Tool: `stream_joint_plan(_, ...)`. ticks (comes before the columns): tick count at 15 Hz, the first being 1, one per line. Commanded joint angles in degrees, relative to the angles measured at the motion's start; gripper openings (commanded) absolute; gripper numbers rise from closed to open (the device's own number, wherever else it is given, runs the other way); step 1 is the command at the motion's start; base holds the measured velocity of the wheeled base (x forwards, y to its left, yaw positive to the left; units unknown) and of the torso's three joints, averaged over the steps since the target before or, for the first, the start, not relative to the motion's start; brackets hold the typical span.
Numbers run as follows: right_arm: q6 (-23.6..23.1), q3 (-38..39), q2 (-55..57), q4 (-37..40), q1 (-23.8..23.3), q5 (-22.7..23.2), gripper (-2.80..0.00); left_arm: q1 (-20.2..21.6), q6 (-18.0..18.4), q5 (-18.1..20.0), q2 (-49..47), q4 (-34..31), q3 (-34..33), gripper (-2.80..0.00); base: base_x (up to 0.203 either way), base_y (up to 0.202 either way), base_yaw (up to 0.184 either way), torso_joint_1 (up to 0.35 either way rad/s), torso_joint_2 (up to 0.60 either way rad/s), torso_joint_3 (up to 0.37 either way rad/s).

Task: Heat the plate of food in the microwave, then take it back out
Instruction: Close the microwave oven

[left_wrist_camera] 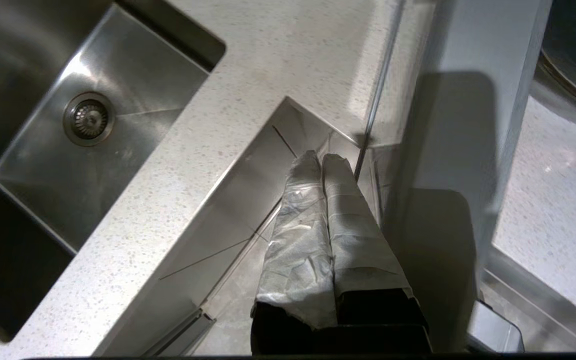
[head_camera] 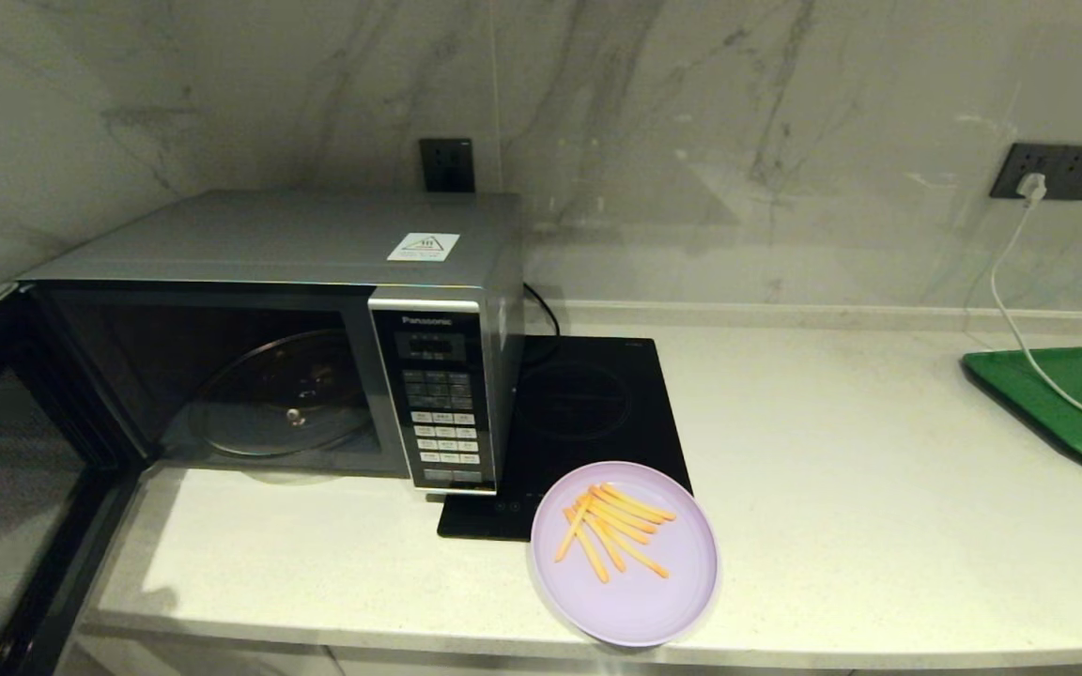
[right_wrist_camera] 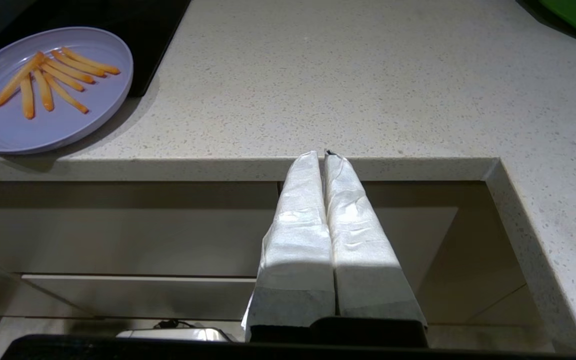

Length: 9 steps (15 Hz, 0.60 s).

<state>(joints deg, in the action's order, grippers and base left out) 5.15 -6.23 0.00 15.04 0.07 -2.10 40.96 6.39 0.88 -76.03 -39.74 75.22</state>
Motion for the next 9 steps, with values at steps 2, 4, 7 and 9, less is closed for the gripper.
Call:
stream_joint_plan(2,0.03,-0.01,0.00,0.07,0.01,-0.01,-2.80,-8.29,-3.17,-0.35,4.62,-0.16,-3.39,-2.80,0.000,0.000,0.000,0.000,0.00,0.000)
stream_joint_plan(4,0.03,-0.01,0.00,0.07,0.01,-0.01,-2.80,-18.68,-10.03,-2.42,5.45,-0.16,-4.72,-2.80,0.000,0.000,0.000,0.000,0.00,0.000)
stream_joint_plan(7,0.03,-0.01,0.00,0.07,0.01,-0.01,-2.80,-41.76,-34.99,-15.89,0.85,0.10,-4.11,-2.80,0.000,0.000,0.000,0.000,0.00,0.000)
stream_joint_plan(9,0.03,-0.01,0.00,0.07,0.01,-0.01,-2.80,-51.37,-49.59,-25.10,-2.89,0.36,0.37,-2.80,0.000,0.000,0.000,0.000,0.00,0.000)
